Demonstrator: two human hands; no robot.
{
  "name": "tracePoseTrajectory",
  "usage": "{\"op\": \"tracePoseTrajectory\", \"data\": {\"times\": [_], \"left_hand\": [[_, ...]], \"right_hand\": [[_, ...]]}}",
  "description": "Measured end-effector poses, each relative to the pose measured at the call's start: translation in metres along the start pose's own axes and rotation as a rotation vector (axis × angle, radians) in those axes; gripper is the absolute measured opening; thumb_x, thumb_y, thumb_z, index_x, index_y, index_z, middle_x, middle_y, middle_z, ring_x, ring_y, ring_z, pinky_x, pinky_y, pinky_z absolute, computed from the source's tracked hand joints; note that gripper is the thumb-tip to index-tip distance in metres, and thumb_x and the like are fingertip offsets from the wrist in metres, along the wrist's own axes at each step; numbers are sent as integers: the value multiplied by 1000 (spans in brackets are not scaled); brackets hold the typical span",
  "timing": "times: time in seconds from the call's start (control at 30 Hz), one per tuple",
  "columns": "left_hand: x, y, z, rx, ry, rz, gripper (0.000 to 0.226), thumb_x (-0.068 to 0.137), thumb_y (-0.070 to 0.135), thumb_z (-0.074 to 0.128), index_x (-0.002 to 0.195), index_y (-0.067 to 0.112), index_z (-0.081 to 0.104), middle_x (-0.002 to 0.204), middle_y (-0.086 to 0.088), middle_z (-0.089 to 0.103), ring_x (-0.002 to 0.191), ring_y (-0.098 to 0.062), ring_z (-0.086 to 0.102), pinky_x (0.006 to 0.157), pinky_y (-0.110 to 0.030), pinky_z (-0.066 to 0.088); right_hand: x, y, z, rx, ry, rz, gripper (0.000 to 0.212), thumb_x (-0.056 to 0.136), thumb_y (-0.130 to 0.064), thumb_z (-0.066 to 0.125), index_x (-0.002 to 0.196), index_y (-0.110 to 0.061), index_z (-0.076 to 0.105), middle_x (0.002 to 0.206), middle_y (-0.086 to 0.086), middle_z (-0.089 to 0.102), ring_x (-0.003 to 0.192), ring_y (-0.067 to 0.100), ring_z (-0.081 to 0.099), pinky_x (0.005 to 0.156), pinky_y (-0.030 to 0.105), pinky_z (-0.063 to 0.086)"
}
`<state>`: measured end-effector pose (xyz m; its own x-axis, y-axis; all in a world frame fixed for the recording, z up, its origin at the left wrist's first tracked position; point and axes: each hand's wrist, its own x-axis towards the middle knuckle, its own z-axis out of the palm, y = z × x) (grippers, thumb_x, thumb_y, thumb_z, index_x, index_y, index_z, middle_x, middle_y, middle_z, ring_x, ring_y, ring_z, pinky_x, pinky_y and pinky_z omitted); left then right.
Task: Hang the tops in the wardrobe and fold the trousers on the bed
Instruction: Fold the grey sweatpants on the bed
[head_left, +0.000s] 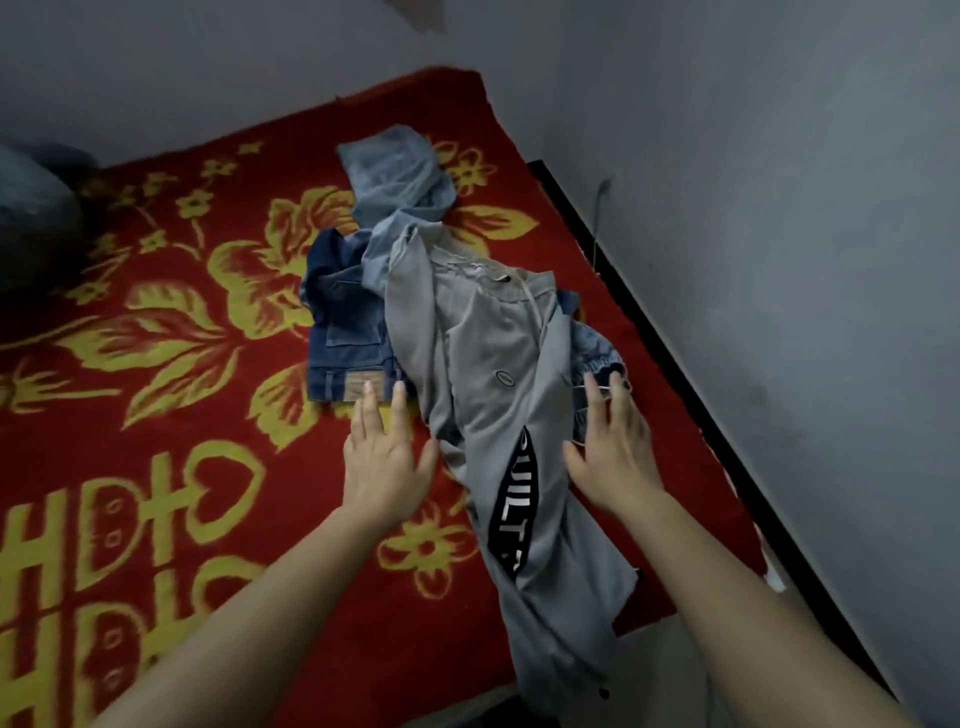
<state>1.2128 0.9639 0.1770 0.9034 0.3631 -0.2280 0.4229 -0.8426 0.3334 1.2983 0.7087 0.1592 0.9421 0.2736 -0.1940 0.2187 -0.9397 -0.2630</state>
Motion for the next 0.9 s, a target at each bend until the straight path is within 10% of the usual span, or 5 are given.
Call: {"op": "tracePoseTrajectory", "data": {"times": [0.33, 0.53, 0.77, 0.9], "left_hand": [[153, 31, 107, 95, -83, 86, 70, 97, 42, 54, 154, 42, 13, 162, -12, -15, 149, -35, -6, 109, -53, 30], [170, 22, 141, -2, 46, 33, 28, 94, 19, 57, 120, 19, 69, 111, -12, 71, 104, -35, 62, 88, -42, 49], [66, -25, 162, -84, -4, -32, 15, 86, 16, 69, 98, 18, 77, 83, -13, 73, 78, -37, 66, 65, -36, 46], [2, -51, 173, -52, -92, -53, 11, 81, 10, 74, 87, 19, 77, 70, -8, 70, 68, -34, 64, 58, -33, 42]], "right_hand": [[125, 19, 109, 437, -72, 245, 98, 94, -43, 60, 157, -18, -10, 163, 18, 12, 148, 32, 23, 117, 46, 31], [139, 20, 146, 464, -68, 359, 88, 93, -26, 57, 159, -19, -1, 121, 18, 65, 108, 37, 63, 87, 39, 47], [66, 27, 149, 436, -310, 226, 43, 86, -37, 61, 128, -32, 52, 120, 7, 66, 111, 34, 62, 84, 37, 46], [95, 21, 139, 454, -84, 269, 58, 90, -51, 62, 137, -20, 48, 137, 11, 47, 127, 31, 50, 101, 37, 40]]}}
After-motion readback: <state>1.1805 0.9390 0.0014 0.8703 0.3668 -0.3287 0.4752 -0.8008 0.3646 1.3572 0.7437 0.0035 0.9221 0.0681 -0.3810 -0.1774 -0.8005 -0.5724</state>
